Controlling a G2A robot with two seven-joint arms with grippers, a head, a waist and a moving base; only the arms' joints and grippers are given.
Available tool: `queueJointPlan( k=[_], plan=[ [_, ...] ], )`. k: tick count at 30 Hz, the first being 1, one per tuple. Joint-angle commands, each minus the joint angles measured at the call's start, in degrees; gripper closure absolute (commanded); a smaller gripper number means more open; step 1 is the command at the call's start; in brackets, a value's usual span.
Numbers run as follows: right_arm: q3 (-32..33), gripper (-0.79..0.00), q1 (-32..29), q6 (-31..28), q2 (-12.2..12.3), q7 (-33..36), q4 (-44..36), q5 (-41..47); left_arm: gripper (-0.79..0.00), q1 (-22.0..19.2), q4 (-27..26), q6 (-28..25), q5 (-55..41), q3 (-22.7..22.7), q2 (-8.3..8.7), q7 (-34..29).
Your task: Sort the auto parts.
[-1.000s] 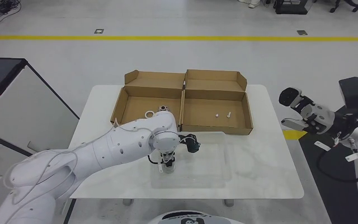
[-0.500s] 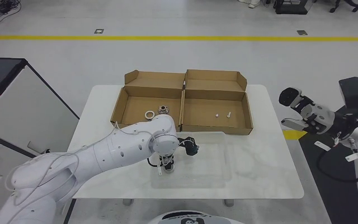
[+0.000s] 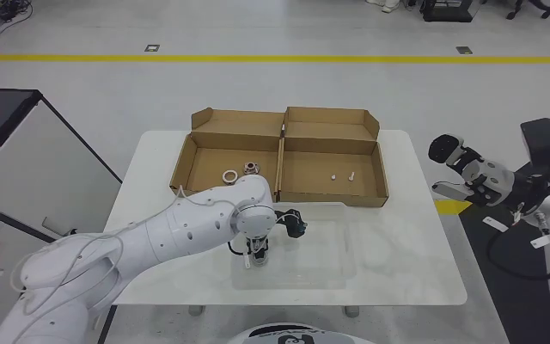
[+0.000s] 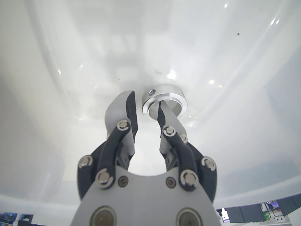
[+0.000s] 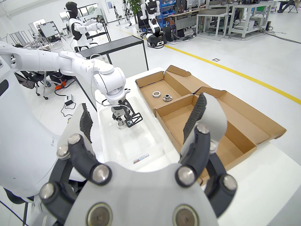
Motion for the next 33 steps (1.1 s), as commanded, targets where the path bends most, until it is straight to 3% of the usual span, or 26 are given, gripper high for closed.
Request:
queueJointPlan(
  k=[1, 12, 13, 15, 21, 26, 33],
  plan=[
    [0.0, -0.785, 0.0, 0.0, 0.0, 0.0, 0.0, 0.0, -0.237, 0.1, 0.3, 0.0, 0.1, 0.0, -0.13, 0.0],
    [0.0, -0.785, 0.0, 0.0, 0.0, 0.0, 0.0, 0.0, -0.148, 0.7, 1.8, 0.0, 0.9, 0.0, -0.86, 0.0],
    [0.0, -0.785, 0.0, 0.0, 0.0, 0.0, 0.0, 0.0, -0.129, 0.7, 1.8, 0.0, 0.9, 0.0, -0.91, 0.0],
    [0.0, -0.785, 0.0, 0.0, 0.0, 0.0, 0.0, 0.0, 0.000, 0.7, 1.9, 0.0, 1.0, 0.0, -0.99, 0.0],
    [0.0, -0.785, 0.0, 0.0, 0.0, 0.0, 0.0, 0.0, 0.000, -0.4, 1.4, 0.0, 0.5, 0.0, -0.93, 0.0],
    [0.0, -0.785, 0.0, 0.0, 0.0, 0.0, 0.0, 0.0, 0.000, -3.2, -2.8, 2.2, -0.6, 0.0, 0.23, 0.0],
    [0.0, -0.785, 0.0, 0.0, 0.0, 0.0, 0.0, 0.0, 0.000, -8.6, -12.3, 8.0, -3.8, -0.4, 3.55, 0.0]
  ],
)
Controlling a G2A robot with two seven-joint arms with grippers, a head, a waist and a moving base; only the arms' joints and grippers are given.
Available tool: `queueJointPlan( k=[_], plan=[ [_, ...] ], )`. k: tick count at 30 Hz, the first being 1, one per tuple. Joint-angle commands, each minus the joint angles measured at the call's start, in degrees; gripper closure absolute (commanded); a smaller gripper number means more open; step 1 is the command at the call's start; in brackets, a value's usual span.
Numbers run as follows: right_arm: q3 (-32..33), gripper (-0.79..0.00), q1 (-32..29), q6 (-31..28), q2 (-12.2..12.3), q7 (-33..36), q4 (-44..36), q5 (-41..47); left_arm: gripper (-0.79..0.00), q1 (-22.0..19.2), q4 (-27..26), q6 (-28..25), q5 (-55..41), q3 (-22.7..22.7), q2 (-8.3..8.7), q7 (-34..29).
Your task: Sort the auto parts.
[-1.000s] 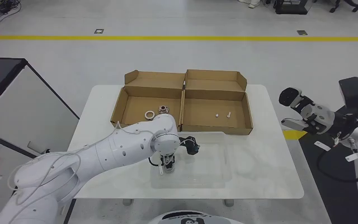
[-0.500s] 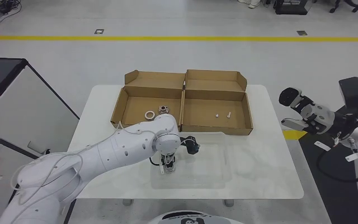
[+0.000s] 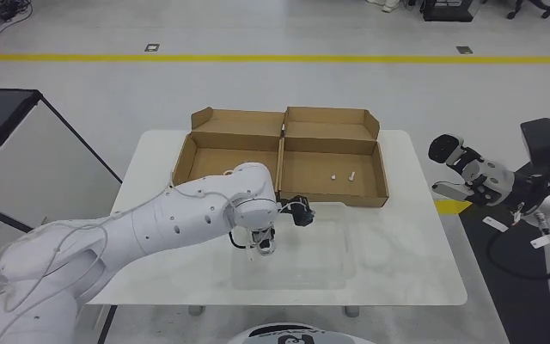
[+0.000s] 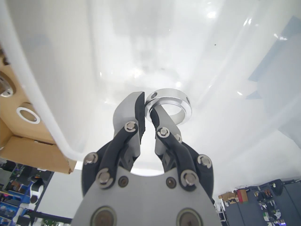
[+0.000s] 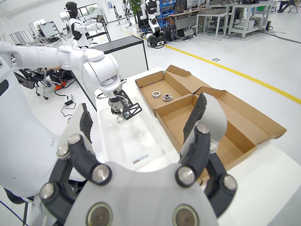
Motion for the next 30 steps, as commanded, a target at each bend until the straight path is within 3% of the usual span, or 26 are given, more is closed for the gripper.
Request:
queueJointPlan(
  k=[1, 10, 21, 30],
  plan=[
    [0.0, -0.785, 0.0, 0.0, 0.0, 0.0, 0.0, 0.0, 0.000, -1.6, -3.2, 1.6, -0.9, -0.6, 1.19, 0.0],
    [0.0, -0.785, 0.0, 0.0, 0.0, 0.0, 0.0, 0.0, 0.000, -3.0, -13.4, 5.1, -2.1, -7.4, 6.53, 0.5],
    [0.0, -0.785, 0.0, 0.0, 0.0, 0.0, 0.0, 0.0, 0.000, 5.3, -19.4, -0.3, -2.3, -20.1, 13.03, 7.4],
    [0.0, -0.785, 0.0, 0.0, 0.0, 0.0, 0.0, 0.0, 0.000, 6.3, -20.2, -1.3, -1.8, -21.0, 13.56, 7.6]
  ],
)
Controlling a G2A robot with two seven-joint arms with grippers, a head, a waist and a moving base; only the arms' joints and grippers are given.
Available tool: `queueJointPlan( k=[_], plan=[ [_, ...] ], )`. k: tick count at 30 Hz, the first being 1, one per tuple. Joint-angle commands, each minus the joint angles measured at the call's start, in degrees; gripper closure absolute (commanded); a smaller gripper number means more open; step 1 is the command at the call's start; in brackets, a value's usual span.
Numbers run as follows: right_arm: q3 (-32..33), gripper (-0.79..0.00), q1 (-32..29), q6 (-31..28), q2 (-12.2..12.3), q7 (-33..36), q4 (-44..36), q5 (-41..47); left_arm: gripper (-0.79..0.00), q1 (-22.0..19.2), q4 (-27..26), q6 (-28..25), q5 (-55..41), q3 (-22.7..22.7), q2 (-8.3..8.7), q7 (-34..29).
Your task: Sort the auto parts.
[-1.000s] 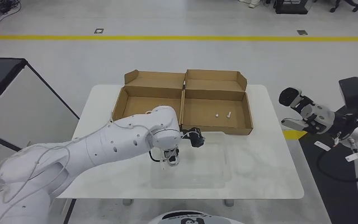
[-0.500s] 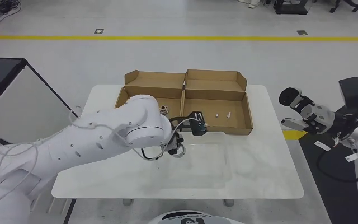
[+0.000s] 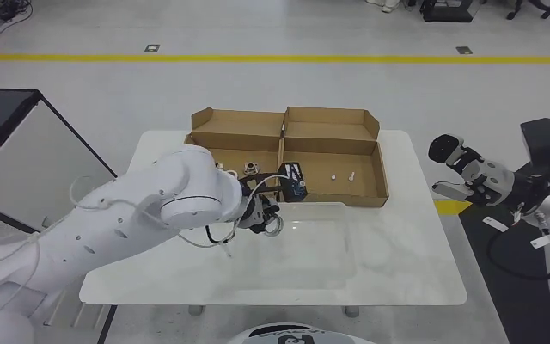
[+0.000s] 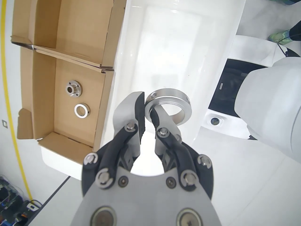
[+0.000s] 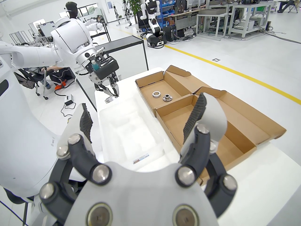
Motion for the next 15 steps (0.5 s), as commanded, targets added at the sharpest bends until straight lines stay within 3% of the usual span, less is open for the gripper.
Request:
queueJointPlan(
  k=[1, 4, 8, 15],
  plan=[
    [0.0, -0.785, 0.0, 0.0, 0.0, 0.0, 0.0, 0.0, 0.000, 0.0, 0.0, 0.0, 0.0, 0.0, 0.00, 0.0],
    [0.0, -0.785, 0.0, 0.0, 0.0, 0.0, 0.0, 0.0, 0.000, 1.8, 1.1, -0.4, -1.2, -1.0, 0.19, 4.1],
    [0.0, -0.785, 0.0, 0.0, 0.0, 0.0, 0.0, 0.0, 0.000, 5.3, 3.9, -3.6, -7.6, -5.9, 1.46, 10.7],
    [0.0, -0.785, 0.0, 0.0, 0.0, 0.0, 0.0, 0.0, 0.000, 15.0, 9.1, -15.5, -19.8, -15.9, 4.51, 21.5]
  ],
)
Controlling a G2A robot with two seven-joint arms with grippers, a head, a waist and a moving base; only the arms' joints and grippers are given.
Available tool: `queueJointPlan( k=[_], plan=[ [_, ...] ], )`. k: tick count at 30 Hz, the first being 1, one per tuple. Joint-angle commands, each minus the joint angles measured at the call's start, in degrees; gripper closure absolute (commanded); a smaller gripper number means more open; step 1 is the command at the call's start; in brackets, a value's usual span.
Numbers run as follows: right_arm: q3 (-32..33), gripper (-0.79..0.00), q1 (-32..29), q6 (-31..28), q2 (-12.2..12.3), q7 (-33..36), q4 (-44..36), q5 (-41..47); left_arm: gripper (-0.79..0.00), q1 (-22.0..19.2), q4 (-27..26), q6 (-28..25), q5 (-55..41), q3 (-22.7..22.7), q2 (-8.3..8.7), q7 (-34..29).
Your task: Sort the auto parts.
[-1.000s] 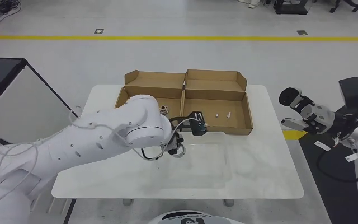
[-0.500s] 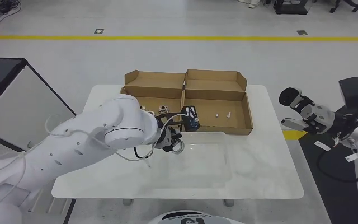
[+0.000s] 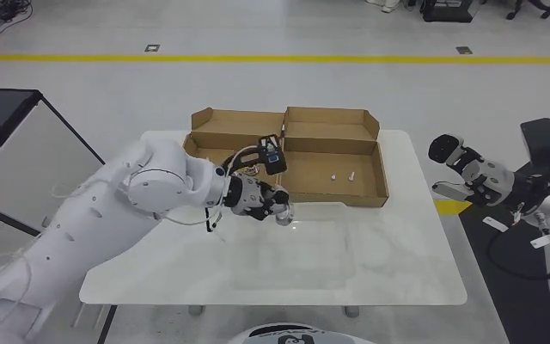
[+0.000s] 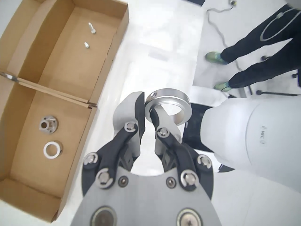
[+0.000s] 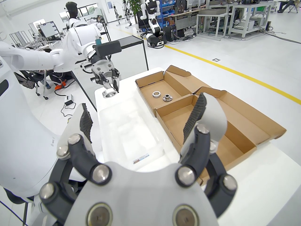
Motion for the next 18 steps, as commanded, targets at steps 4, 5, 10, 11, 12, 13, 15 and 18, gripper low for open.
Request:
queueJointPlan(
  k=[4, 5, 10, 11, 12, 13, 15, 18],
  plan=[
    [0.0, -0.785, 0.0, 0.0, 0.0, 0.0, 0.0, 0.0, 0.000, 7.5, 4.4, -14.2, -11.5, -6.2, 1.75, 6.1],
    [0.0, -0.785, 0.0, 0.0, 0.0, 0.0, 0.0, 0.0, 0.000, 8.6, 5.2, -17.1, -13.4, -7.1, 2.02, 6.5],
    [0.0, -0.785, 0.0, 0.0, 0.0, 0.0, 0.0, 0.0, 0.000, 13.4, 7.8, -29.8, -23.6, -9.6, 2.91, 9.4],
    [0.0, -0.785, 0.0, 0.0, 0.0, 0.0, 0.0, 0.0, 0.000, 14.0, 8.1, -31.0, -24.6, -9.7, 3.11, 10.6],
    [0.0, -0.785, 0.0, 0.0, 0.0, 0.0, 0.0, 0.0, 0.000, 14.4, 7.9, -32.3, -25.2, -9.7, 3.31, 11.9],
    [0.0, -0.785, 0.0, 0.0, 0.0, 0.0, 0.0, 0.0, 0.000, 14.8, 7.8, -34.0, -26.2, -9.6, 3.50, 13.6],
    [0.0, -0.785, 0.0, 0.0, 0.0, 0.0, 0.0, 0.0, 0.000, 15.1, 7.0, -34.9, -28.4, -9.6, 3.88, 14.5],
    [0.0, -0.785, 0.0, 0.0, 0.0, 0.0, 0.0, 0.0, 0.000, 15.8, 5.4, -34.9, -33.8, -10.9, 4.08, 14.5]
  ],
)
